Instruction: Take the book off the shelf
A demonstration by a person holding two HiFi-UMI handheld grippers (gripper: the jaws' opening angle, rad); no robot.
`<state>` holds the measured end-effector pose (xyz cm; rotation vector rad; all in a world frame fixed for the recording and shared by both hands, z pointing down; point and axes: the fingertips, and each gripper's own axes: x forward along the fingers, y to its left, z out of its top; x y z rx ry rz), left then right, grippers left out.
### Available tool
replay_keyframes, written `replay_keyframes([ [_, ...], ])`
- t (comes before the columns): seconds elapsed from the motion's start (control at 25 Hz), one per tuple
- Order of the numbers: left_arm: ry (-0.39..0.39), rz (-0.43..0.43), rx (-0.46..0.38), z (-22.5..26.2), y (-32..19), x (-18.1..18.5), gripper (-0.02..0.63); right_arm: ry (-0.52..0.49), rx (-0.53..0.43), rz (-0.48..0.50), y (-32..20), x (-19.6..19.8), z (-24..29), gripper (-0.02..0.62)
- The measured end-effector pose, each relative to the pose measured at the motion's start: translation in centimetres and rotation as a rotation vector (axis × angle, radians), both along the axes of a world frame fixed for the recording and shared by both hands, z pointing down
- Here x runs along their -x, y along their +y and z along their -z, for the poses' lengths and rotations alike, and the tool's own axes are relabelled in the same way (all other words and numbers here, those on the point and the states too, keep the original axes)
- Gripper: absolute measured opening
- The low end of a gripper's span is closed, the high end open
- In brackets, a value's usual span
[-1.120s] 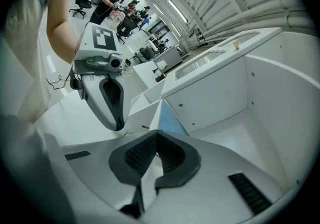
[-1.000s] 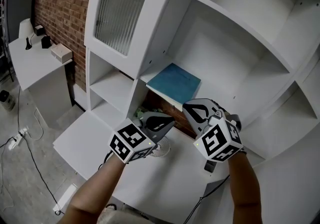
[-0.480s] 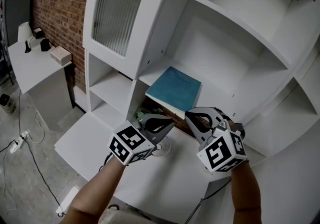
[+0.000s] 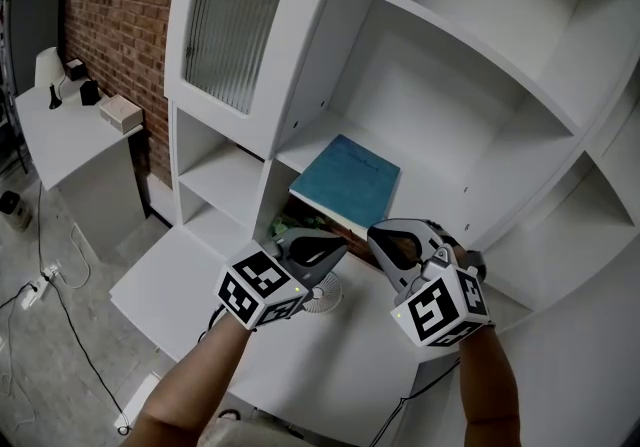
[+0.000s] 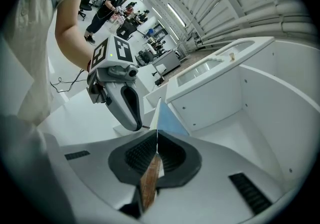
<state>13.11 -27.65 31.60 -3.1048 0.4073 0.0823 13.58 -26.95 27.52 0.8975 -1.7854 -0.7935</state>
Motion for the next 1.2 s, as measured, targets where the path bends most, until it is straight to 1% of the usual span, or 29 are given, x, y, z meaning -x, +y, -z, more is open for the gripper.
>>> replay_keyframes([
  [0.16,0.002,-0.016,0.045,-0.5,0.1,-0.1,0.011,-0.026,-0.008,-0.003,0.1,0.0,-0.2,0.02],
  [0.24,0.022,-0.044,0.098,-0.6,0.2,-0.1,0.012,-0.05,-0.007,-0.004,0.2,0.0,-0.2,0.042],
  [0.28,0.044,-0.055,0.134,-0.5,0.1,0.0,0.015,-0.061,-0.006,-0.003,0.3,0.0,-0.1,0.055],
  [0.32,0.073,-0.063,0.173,-0.2,0.0,0.1,0.036,-0.069,-0.006,0.0,0.4,0.1,0.0,0.057],
  [0.4,0.14,-0.078,0.251,0.4,-0.3,0.5,0.138,-0.074,-0.01,0.002,0.5,0.0,0.2,0.06],
  [0.52,0.224,-0.087,0.346,1.4,-0.8,1.2,0.207,-0.072,-0.014,-0.007,0.3,-0.4,0.2,0.058],
  [0.64,0.288,-0.063,0.448,1.9,-1.9,1.6,0.225,-0.075,-0.008,-0.011,0.1,-0.6,0.0,0.058],
  [0.8,0.387,-0.041,0.593,2.7,-3.3,1.6,0.235,-0.082,-0.006,-0.003,0.0,-0.3,0.0,0.058],
  [0.96,0.47,-0.016,0.724,3.0,-4.4,1.4,0.243,-0.086,-0.005,0.004,0.0,-0.2,0.2,0.058],
  [1.08,0.515,0.021,0.792,2.9,-5.2,1.4,0.258,-0.095,-0.007,0.007,0.0,-0.1,0.4,0.058],
  [1.2,0.552,0.072,0.822,2.8,-6.3,1.6,0.272,-0.099,-0.008,0.005,0.0,-0.3,0.4,0.058],
])
